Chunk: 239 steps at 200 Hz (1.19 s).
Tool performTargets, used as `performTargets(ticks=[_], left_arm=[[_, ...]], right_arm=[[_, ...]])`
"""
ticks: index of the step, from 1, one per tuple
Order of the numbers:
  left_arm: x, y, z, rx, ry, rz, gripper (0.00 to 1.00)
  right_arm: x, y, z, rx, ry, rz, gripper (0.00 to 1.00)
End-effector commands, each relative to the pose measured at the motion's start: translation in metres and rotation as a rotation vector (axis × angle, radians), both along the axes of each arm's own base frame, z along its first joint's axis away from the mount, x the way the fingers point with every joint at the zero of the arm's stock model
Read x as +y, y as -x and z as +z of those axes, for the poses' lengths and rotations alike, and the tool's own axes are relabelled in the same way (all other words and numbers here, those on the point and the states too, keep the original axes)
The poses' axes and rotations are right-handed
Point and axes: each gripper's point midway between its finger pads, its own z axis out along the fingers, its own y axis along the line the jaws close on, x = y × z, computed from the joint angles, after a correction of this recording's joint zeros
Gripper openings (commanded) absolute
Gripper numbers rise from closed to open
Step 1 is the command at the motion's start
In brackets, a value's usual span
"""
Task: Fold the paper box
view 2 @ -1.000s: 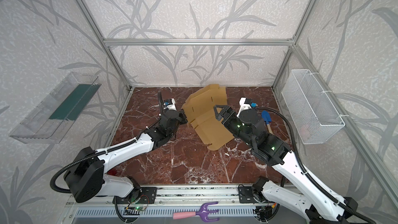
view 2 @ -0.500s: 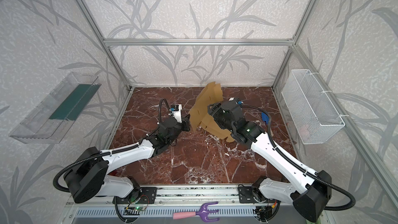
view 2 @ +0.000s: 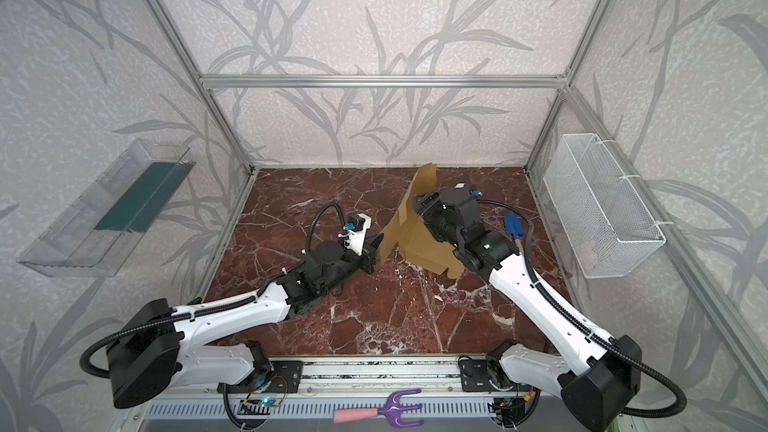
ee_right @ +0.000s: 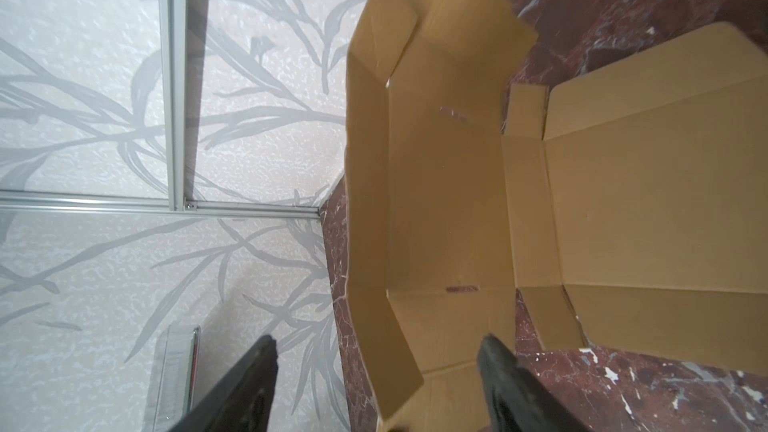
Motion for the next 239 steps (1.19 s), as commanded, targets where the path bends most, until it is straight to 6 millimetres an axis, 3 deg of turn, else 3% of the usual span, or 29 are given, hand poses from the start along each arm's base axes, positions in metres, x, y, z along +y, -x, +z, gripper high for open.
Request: performTargets(ticks=[1, 32, 77, 127, 162, 197, 239], left_arm=[[0.006, 0.021, 0.011, -0.034, -0.020, -0.068, 0.00], [0.024, 0.035, 0.009, -0.038, -0.028, -0.071, 0.00], [0.030, 0.052, 0.004, -0.046, -0.077, -0.120, 0.00], [0.020, 0.058, -0.002, -0.053, -0.119, -0.175, 0.00], [0.019, 0.062, -0.005, -0.065, -0.139, -0.178, 0.00], [0.016, 0.065, -0.006, -0.071, -0.148, -0.189, 0.00], [0.015, 0.066, -0.007, -0.080, -0.161, -0.184, 0.00]], right_arm=[[-0.016, 0.011, 0.010, -0.037, 0.014, -0.014, 0.76], [-0.016, 0.025, 0.006, -0.031, -0.007, 0.002, 0.76], [0.000, 0.034, 0.001, -0.026, -0.038, 0.062, 0.76], [0.018, 0.031, -0.012, -0.014, -0.029, 0.079, 0.75], [0.022, 0.028, -0.024, 0.003, -0.042, 0.075, 0.59], [0.021, 0.027, -0.037, 0.023, -0.032, 0.068, 0.57], [0.021, 0.024, -0.048, 0.035, -0.023, 0.056, 0.45]])
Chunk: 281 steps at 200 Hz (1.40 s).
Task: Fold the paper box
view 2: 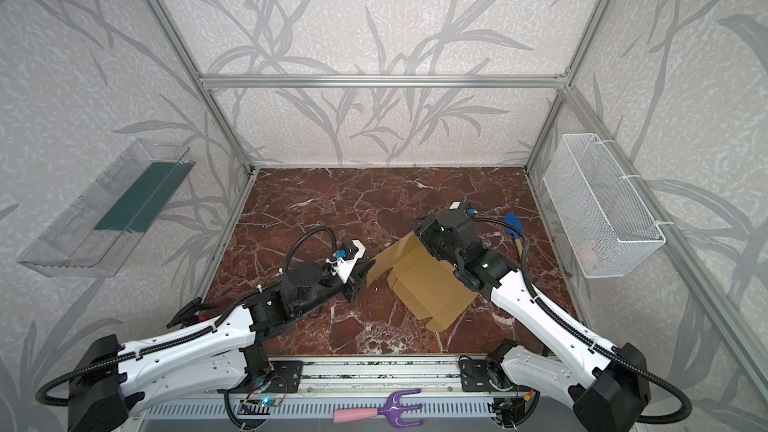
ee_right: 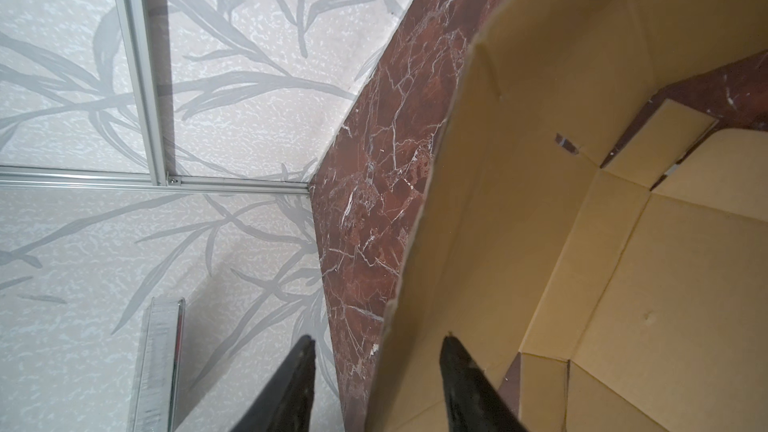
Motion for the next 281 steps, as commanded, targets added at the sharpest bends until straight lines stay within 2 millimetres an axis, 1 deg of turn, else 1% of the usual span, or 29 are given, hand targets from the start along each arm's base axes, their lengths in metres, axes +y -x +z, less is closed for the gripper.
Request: performTargets(ticks=[1, 24, 37, 45, 84, 115, 134, 196, 238, 281], left_arm=[[0.001, 0.000, 0.002, -0.030, -0.012, 0.004, 0.00], [0.001, -0.001, 0.001, -0.031, -0.017, 0.014, 0.00], [0.001, -0.002, 0.000, -0.029, -0.020, 0.018, 0.00], [0.001, -0.003, -0.001, -0.030, -0.022, 0.021, 0.00], [0.000, -0.004, -0.004, -0.018, -0.032, 0.029, 0.00], [-0.001, -0.005, -0.006, -0.012, -0.034, 0.032, 0.00], [-0.001, -0.005, -0.007, -0.007, -0.035, 0.033, 0.00], [-0.005, -0.004, -0.011, 0.007, -0.042, 0.022, 0.00], [-0.005, -0.006, -0.013, 0.015, -0.040, 0.032, 0.00], [-0.006, -0.007, -0.014, 0.026, -0.032, 0.040, 0.00]], right_arm=[[0.000, -0.004, 0.000, -0.018, -0.005, -0.017, 0.45], [-0.002, -0.004, -0.004, -0.017, -0.003, -0.024, 0.40], [-0.003, -0.003, -0.008, -0.015, 0.002, -0.028, 0.34], [-0.004, -0.003, -0.009, -0.015, 0.000, -0.030, 0.32], [-0.006, -0.001, -0.018, -0.007, 0.000, -0.038, 0.30], [-0.007, -0.001, -0.030, 0.004, -0.011, -0.049, 0.29], [-0.006, -0.002, -0.032, 0.000, -0.015, -0.050, 0.27], [-0.005, -0.006, -0.030, -0.030, -0.023, -0.055, 0.19], [-0.005, -0.007, -0.038, -0.034, -0.041, -0.060, 0.14], [-0.007, -0.007, -0.040, -0.046, -0.049, -0.071, 0.07]])
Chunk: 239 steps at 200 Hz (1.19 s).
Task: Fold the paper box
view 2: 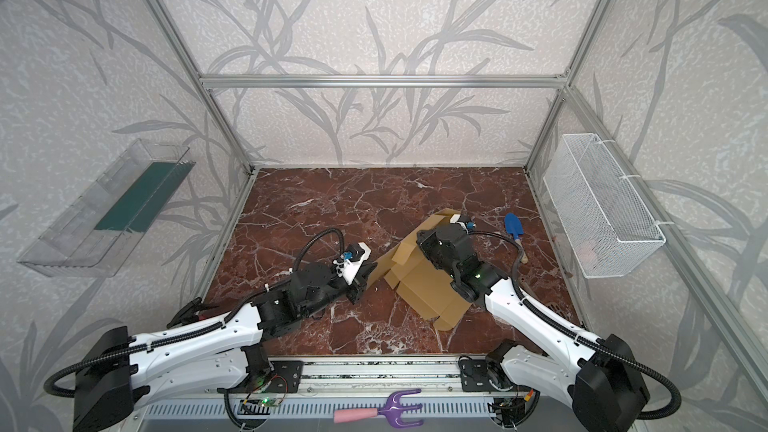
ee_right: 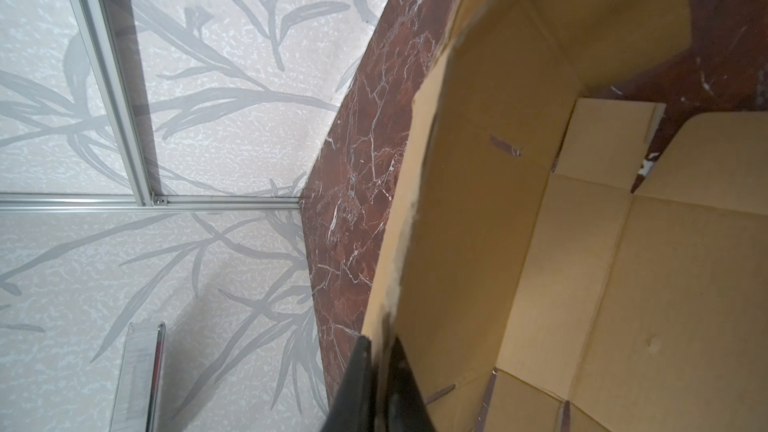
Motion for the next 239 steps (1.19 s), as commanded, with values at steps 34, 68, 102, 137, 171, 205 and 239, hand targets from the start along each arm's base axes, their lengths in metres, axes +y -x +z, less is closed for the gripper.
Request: performTargets(ticks=[34, 68, 102, 137, 171, 205, 239], left_arm=[[-0.001, -0.004, 0.008, -0.010, 0.034, 0.026, 0.03], [0.002, -0.002, 0.008, -0.018, 0.028, 0.023, 0.37], [0.019, -0.002, 0.021, -0.073, -0.001, 0.065, 0.56], [0.046, -0.004, 0.022, -0.100, -0.046, 0.151, 0.58], [0.052, -0.007, -0.008, -0.048, -0.138, 0.187, 0.59], [0.053, -0.021, -0.022, -0.054, -0.189, 0.253, 0.62], [0.054, -0.028, -0.019, -0.060, -0.184, 0.275, 0.63]], right_arm=[[-0.006, -0.002, 0.002, -0.040, -0.019, -0.038, 0.01], [-0.005, -0.003, -0.007, -0.037, -0.037, -0.046, 0.00], [-0.008, -0.005, -0.008, -0.058, -0.047, -0.064, 0.00], [-0.012, -0.007, -0.012, -0.081, -0.037, -0.086, 0.00], [-0.012, -0.012, -0.016, -0.102, -0.012, -0.088, 0.00], [-0.015, -0.017, -0.025, -0.096, 0.021, -0.116, 0.00], [-0.014, -0.017, -0.022, -0.047, 0.028, -0.134, 0.00]])
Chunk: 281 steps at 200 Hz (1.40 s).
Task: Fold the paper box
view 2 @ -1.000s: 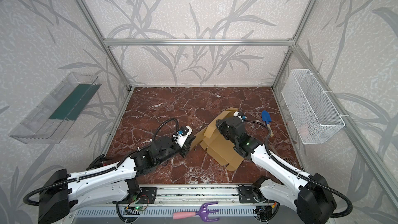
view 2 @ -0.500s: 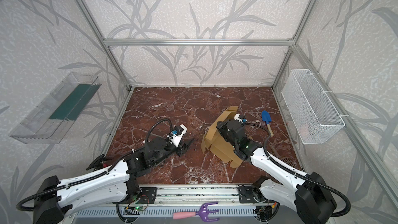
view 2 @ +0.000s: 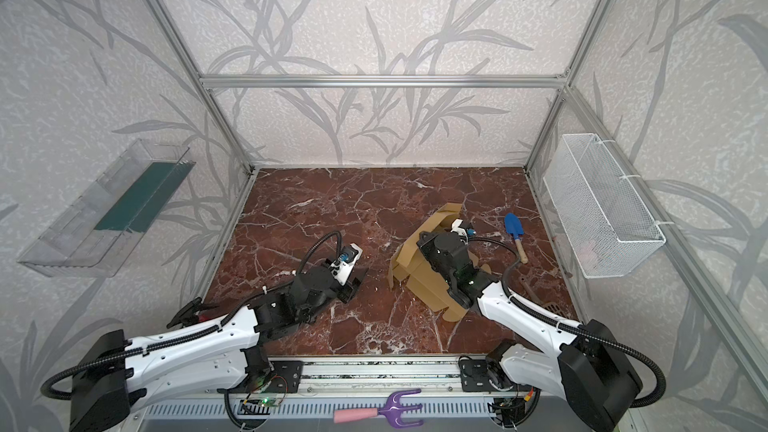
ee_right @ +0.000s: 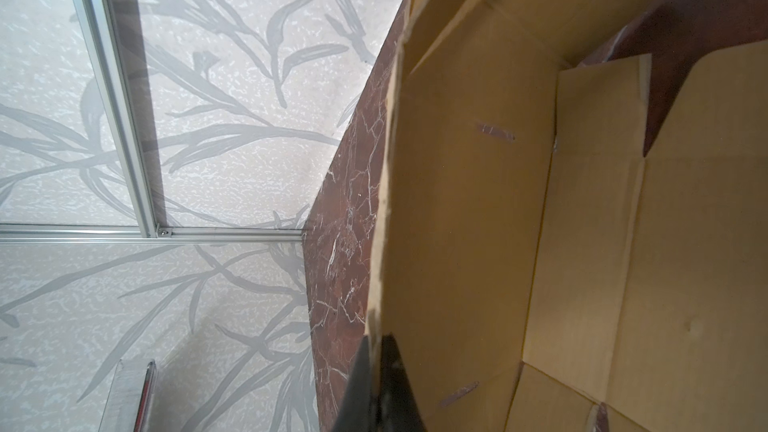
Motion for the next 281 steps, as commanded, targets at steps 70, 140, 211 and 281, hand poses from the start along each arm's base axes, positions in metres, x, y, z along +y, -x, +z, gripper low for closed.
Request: performTargets(ticks=[70, 140, 211, 281], left_arm=[[0.010, -0.005, 0.008, -0.027, 0.013, 0.032, 0.63], [0.010, 0.004, 0.025, -0.069, 0.049, -0.016, 0.62], [0.006, 0.012, 0.028, -0.077, 0.062, -0.070, 0.61], [0.003, 0.011, 0.013, -0.062, 0.013, -0.075, 0.61]], right_arm=[[-0.015, 0.021, 0.027, 0.090, 0.118, -0.198, 0.00], [-0.006, 0.026, 0.065, 0.107, 0.092, -0.320, 0.00], [0.008, 0.008, 0.030, 0.176, 0.137, -0.368, 0.00], [0.006, 0.001, -0.010, 0.152, 0.106, -0.317, 0.00]])
